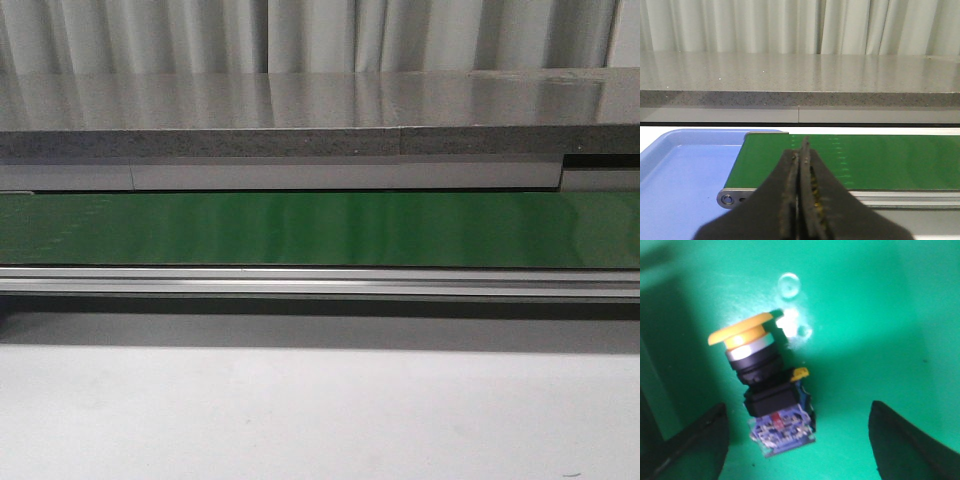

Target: Move button from right to left

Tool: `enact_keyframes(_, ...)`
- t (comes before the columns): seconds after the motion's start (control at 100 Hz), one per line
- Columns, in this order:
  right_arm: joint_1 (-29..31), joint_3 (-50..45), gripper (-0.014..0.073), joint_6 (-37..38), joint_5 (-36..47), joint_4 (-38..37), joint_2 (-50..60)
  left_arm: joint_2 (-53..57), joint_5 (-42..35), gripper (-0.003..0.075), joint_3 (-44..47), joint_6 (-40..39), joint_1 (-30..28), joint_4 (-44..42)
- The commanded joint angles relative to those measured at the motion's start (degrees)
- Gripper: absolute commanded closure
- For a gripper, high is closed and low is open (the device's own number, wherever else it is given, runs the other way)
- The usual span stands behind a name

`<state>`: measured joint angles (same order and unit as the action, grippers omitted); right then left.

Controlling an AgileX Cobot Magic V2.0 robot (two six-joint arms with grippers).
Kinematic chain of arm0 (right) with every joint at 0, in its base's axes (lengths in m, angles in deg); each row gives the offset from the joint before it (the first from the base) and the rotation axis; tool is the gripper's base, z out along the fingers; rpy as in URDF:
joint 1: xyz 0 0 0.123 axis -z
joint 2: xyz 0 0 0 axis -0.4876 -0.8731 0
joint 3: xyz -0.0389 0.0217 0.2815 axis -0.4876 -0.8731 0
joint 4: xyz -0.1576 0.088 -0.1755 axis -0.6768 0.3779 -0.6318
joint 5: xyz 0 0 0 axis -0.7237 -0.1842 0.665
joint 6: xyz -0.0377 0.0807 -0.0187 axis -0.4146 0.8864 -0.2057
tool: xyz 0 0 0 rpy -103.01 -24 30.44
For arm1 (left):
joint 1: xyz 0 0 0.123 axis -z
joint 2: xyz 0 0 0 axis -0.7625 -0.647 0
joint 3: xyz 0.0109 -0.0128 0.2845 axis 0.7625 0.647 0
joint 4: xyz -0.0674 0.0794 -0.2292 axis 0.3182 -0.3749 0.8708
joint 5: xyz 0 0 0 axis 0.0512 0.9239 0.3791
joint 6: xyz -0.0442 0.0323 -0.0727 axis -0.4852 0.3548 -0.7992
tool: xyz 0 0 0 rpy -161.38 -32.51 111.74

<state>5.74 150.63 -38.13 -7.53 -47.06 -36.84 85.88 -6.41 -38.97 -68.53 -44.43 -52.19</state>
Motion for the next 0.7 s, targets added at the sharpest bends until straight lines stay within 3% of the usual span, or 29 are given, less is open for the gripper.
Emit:
enact_keyframes(0.0,-0.6,2.46,0.0025,-1.73,0.7,1.91,1.39,1.76,-4.47,0.0741,2.58,-0.54,0.2,0.04)
enact_keyframes(0.22,-0.81,2.53,0.0027,-2.35,1.97,3.95,-0.54,1.76,-4.47,0.0741,2.58,-0.54,0.2,0.04)
enact_keyframes(0.35,-0.81,2.53,0.0084,-2.35,2.38,4.51,-1.66,1.76,-4.47,0.0741,2.58,-0.54,0.2,0.04)
enact_keyframes(0.44,-0.81,2.53,0.0167,-2.35,2.32,4.99,-2.13,1.76,-4.47,0.0741,2.58,-0.54,0.2,0.04)
enact_keyframes(0.61,-0.81,2.53,0.0433,-2.3,2.07,6.05,-2.75,1.76,-4.47,0.0741,2.58,-0.54,0.2,0.04)
enact_keyframes(0.69,-0.81,2.53,0.0515,-2.15,2.01,6.27,-2.75,1.76,-4.47,0.0741,2.58,-0.54,0.2,0.04)
